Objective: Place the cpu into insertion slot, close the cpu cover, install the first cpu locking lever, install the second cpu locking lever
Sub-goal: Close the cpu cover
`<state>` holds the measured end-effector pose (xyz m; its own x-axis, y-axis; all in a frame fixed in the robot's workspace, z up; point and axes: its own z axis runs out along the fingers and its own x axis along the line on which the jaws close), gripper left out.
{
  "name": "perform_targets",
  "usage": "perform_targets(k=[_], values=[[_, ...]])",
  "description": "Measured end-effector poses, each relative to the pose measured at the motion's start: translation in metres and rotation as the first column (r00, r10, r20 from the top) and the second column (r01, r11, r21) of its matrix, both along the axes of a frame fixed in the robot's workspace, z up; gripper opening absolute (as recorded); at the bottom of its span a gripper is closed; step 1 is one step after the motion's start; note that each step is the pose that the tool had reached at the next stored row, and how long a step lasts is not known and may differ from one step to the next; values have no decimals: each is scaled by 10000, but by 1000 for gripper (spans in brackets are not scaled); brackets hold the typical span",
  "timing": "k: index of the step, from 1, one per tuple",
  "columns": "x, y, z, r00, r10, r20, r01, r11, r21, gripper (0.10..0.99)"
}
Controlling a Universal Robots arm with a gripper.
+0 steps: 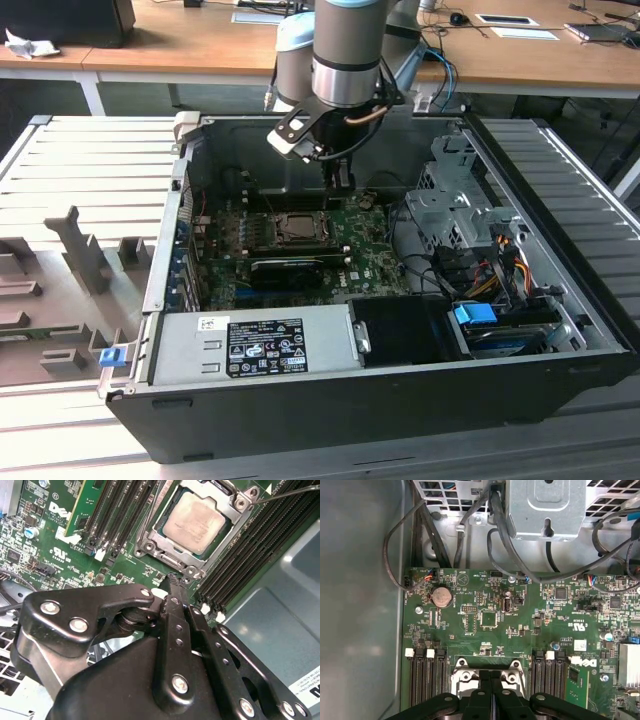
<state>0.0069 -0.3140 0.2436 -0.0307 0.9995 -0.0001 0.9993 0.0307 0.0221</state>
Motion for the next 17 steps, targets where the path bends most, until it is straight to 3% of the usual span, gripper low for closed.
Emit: perform_targets(k=[11,17], values=[[-56,0,-3,10000,0,0,0,10000,0,106],[-282,0,-46,10000,0,0,0,10000,-1,106]])
